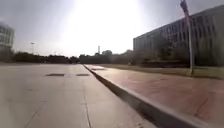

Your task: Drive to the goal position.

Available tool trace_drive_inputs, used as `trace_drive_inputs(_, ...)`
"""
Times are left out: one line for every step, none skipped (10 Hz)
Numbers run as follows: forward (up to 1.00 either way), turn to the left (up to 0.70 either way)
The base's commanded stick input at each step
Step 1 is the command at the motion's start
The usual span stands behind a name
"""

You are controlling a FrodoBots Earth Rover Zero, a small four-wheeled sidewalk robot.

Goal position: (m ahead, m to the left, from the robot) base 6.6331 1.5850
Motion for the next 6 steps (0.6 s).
trace_drive_inputs(0.00,0.70)
trace_drive_inputs(0.00,0.52)
trace_drive_inputs(0.00,0.19)
trace_drive_inputs(-0.38,0.00)
trace_drive_inputs(-0.70,0.00)
trace_drive_inputs(-0.70,0.00)
